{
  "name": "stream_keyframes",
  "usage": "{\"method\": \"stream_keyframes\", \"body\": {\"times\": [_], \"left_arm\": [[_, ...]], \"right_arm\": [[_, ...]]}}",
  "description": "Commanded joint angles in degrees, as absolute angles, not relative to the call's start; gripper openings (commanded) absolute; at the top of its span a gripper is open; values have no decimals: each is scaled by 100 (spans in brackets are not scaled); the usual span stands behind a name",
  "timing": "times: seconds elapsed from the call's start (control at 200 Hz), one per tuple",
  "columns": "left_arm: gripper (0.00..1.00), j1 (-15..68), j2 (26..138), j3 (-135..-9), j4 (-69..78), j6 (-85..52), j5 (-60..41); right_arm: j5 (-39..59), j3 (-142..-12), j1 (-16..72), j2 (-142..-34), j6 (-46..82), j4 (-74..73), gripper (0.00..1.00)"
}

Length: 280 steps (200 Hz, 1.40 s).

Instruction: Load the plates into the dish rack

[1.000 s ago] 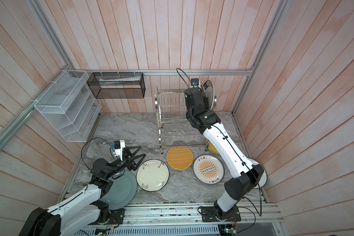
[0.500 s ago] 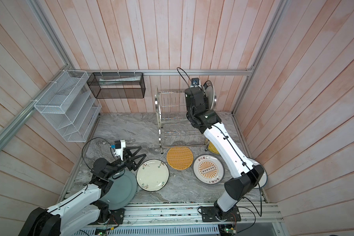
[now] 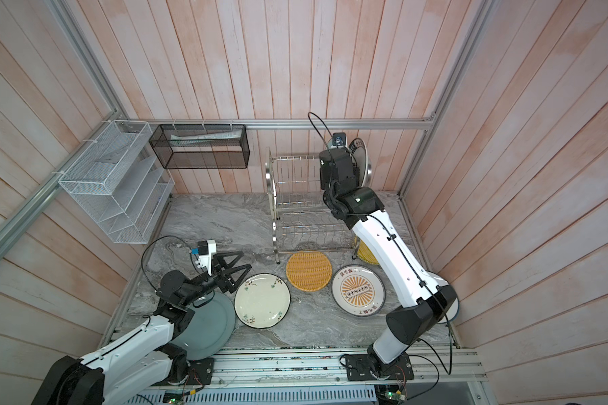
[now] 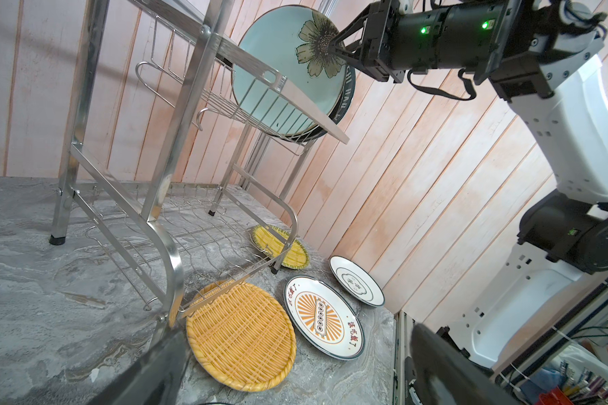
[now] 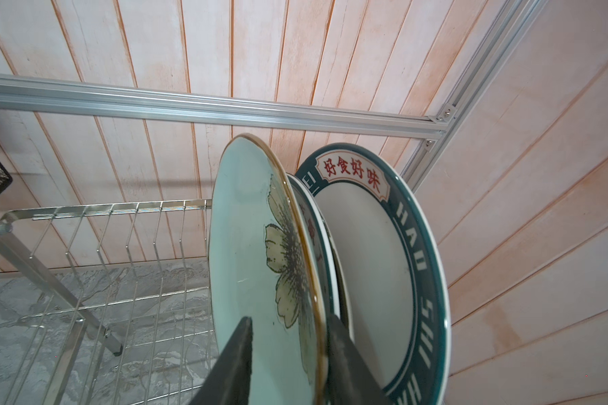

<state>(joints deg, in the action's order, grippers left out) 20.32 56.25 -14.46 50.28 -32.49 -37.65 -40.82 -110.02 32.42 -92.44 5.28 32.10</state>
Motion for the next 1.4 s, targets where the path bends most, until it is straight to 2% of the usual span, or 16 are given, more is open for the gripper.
{"method": "stream_keyframes", "body": {"times": [0.0, 0.48, 0.73, 0.945, 1.09, 1.18, 1.395], "left_arm": [[100, 2057, 5630, -1603, 5019, -3129, -3797], [100, 2061, 5616, -1611, 4979, -3127, -3801], [100, 2067, 5553, -1620, 4946, -3120, -3797], [100, 2070, 5524, -1608, 4945, -3132, -3788], [100, 2074, 5573, -1601, 4948, -3114, -3753], [100, 2073, 5613, -1615, 4947, -3090, -3740], [100, 2070, 5634, -1608, 4913, -3046, -3685]], "right_arm": [[-3722, -11205, 3261, -9093, 751, 3359, 36], [-3282, -11418, 3217, -9190, 920, 3478, 36], [-3430, -11238, 3152, -9175, 888, 3441, 36], [-3575, -11181, 3146, -9192, 811, 3393, 25], [-3418, -11142, 3142, -9206, 800, 3323, 10], [-3332, -11128, 3144, -9185, 775, 3265, 4], [-3490, -11068, 3144, -9191, 600, 3172, 0]]}}
